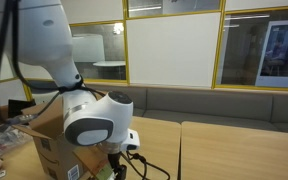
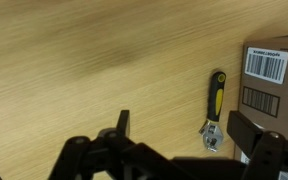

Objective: Put the green ball, masking tape and pliers inside the brown box

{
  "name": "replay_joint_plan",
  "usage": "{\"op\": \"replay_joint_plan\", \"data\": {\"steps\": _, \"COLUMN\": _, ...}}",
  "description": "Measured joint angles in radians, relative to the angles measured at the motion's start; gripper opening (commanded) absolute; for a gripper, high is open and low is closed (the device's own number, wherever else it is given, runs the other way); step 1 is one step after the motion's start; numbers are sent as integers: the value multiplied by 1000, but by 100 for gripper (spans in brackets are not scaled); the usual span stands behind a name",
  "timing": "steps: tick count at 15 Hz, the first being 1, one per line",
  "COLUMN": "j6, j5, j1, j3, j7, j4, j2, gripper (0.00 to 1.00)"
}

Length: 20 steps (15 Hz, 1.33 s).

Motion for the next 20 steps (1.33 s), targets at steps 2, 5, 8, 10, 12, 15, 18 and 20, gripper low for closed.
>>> {"op": "replay_joint_plan", "data": {"steps": 2, "j6": 0, "j5": 10, "j1": -8, "j3": 13, "j7": -28, "j4": 66, "j2": 75, "gripper": 100}}
{"op": "replay_joint_plan", "data": {"steps": 5, "j6": 0, "j5": 10, "j1": -12, "j3": 34, "j7": -40, "j4": 160, "j2": 175, "gripper": 100}}
{"op": "replay_joint_plan", "data": {"steps": 8, "j6": -1, "j5": 9, "j1": -12, "j3": 52, "j7": -40, "j4": 246, "j2": 257, "gripper": 100}}
{"op": "replay_joint_plan", "data": {"steps": 10, "j6": -4, "j5": 8, "j1": -11, "j3": 63, "j7": -40, "j4": 296, "j2": 298, "gripper": 100}}
{"op": "replay_joint_plan", "data": {"steps": 12, "j6": -16, "j5": 8, "j1": -10, "j3": 75, "j7": -39, "j4": 336, "j2": 324, "gripper": 100}}
{"op": "replay_joint_plan", "data": {"steps": 15, "j6": -17, "j5": -23, "j1": -50, "j3": 144, "j7": -6, "j4": 375, "j2": 339, "gripper": 100}}
{"op": "replay_joint_plan", "data": {"steps": 18, "j6": -19, "j5": -28, "j1": -89, "j3": 214, "j7": 19, "j4": 399, "j2": 341, "gripper": 100}}
{"op": "replay_joint_plan", "data": {"steps": 20, "j6": -21, "j5": -28, "j1": -109, "j3": 251, "j7": 31, "j4": 408, "j2": 341, "gripper": 100}}
